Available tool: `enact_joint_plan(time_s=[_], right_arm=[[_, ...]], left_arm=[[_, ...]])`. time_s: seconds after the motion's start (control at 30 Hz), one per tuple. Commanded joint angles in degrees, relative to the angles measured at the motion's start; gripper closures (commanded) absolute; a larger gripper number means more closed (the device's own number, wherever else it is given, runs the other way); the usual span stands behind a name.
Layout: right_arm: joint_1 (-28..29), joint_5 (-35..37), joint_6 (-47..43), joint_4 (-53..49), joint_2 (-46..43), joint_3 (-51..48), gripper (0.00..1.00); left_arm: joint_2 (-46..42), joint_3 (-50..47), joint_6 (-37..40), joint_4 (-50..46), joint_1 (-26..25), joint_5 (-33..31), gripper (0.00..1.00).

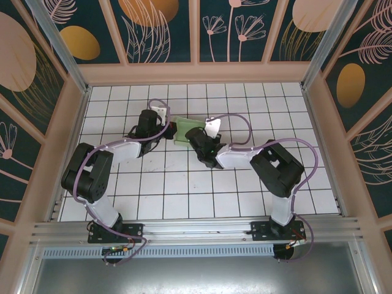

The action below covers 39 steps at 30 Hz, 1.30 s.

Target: Fold the paper box

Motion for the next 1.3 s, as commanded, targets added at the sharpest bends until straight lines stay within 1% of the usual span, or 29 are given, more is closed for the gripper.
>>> enact_joint_plan(time_s=[0.0, 0.33, 0.5, 0.7, 0.8, 0.97, 1.07, 1.17, 1.23, 1.27], right_arm=[[1.0, -1.4, -0.1, 0.4, 0.1, -4.9, 1.0], [1.2, -3.3, -5.1, 10.1, -0.5, -10.7, 1.0], [1.1, -3.7, -5.6, 10.5, 0.7, -10.5, 1.0], [1.1, -5.2, -7.2, 11.9, -0.5, -10.8, 0.99], [1.1, -6.6, -9.0, 13.6, -1.6, -11.1, 0.89], [1.1, -9.3, -12.5, 20.5, -5.2, -14.5, 0.57], [1.3, -10.5, -14.4, 23.1, -7.1, -16.5, 0.41], [1.4, -13.1, -16.6, 25.5, -10.0, -19.2, 0.29], [1.9, -13.3, -17.6, 26.9, -12.8, -21.8, 0.27], [2.0, -14.5, -18.8, 28.3, -14.7, -23.8, 0.24]], left_arm=[[-0.1, -2.7, 0.2, -1.2, -0.4, 0.5, 1.0], [0.0, -6.9, -1.2, 2.4, -0.4, 0.0, 1.0], [1.0, -8.7, -1.9, 3.8, -0.4, -0.3, 1.0], [0.6, -8.6, -1.7, 3.6, -0.4, -0.5, 1.0], [0.2, -8.5, -1.7, 3.7, -0.4, -0.8, 1.0], [0.7, -8.1, -1.3, 3.3, -0.4, -1.6, 1.0], [1.0, -8.0, -1.3, 3.2, -0.4, -1.8, 1.0], [1.0, -7.9, -1.3, 3.2, -0.4, -1.8, 1.0], [0.9, -7.7, -1.0, 2.8, -0.4, -1.9, 1.0], [1.0, -7.5, -0.7, 2.4, -0.4, -1.9, 1.0]])
